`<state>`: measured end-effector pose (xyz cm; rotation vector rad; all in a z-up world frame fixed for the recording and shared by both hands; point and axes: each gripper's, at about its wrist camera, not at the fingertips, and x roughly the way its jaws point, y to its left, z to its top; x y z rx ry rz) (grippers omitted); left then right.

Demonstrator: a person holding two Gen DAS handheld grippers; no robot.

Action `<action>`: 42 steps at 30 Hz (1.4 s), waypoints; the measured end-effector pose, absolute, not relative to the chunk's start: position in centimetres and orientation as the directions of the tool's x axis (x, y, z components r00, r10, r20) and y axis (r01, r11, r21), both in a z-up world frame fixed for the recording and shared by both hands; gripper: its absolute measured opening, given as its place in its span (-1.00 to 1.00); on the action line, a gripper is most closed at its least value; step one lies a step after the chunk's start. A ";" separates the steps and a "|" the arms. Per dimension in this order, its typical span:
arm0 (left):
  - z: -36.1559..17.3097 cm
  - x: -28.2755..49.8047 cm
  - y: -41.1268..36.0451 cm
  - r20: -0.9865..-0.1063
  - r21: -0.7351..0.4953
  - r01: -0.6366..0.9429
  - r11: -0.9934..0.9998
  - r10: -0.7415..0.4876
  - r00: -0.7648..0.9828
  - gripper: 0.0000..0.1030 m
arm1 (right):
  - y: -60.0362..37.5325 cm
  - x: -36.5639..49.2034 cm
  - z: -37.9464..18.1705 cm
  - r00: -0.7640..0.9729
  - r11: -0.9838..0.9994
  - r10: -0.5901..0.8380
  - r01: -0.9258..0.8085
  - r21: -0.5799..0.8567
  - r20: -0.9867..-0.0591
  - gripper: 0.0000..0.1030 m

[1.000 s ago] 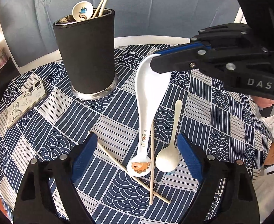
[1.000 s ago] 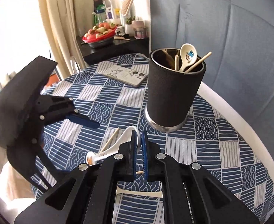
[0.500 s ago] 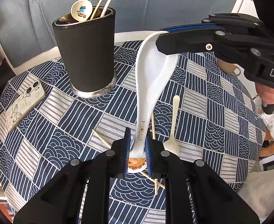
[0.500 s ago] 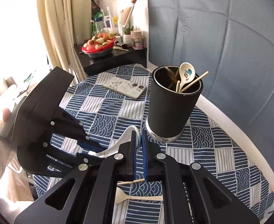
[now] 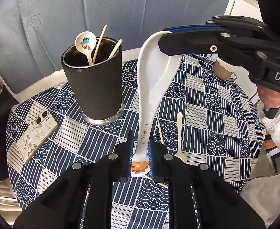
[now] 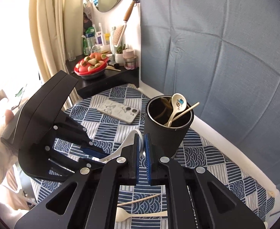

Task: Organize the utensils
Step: 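Grasp the white spoon by its bowl with the left tool and lift, then carry the white spoon over the black cup with the left tool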

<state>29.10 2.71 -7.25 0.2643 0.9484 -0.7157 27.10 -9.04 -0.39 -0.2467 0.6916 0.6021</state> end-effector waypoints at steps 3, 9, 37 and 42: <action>-6.5 29.6 3.0 -0.811 -0.084 0.681 0.728 -0.447 0.377 -0.71 | -8.7 27.4 0.3 0.628 0.816 0.425 -0.577 -0.023 -0.652 -0.89; -4.9 30.6 3.8 -0.800 -0.072 0.709 0.702 -0.465 0.379 -0.71 | -7.8 27.8 1.9 0.658 0.834 0.401 -0.550 -0.044 -0.637 -0.89; 1.5 35.7 4.1 -0.706 -0.015 0.851 0.525 -0.608 0.363 -0.70 | -6.0 28.0 8.4 0.829 0.934 0.175 -0.310 -0.177 -0.531 -0.88; 1.7 37.6 3.3 -0.696 -0.043 0.871 0.489 -0.641 0.325 -0.69 | -6.1 28.7 8.7 0.843 0.947 0.116 -0.254 -0.199 -0.525 -0.88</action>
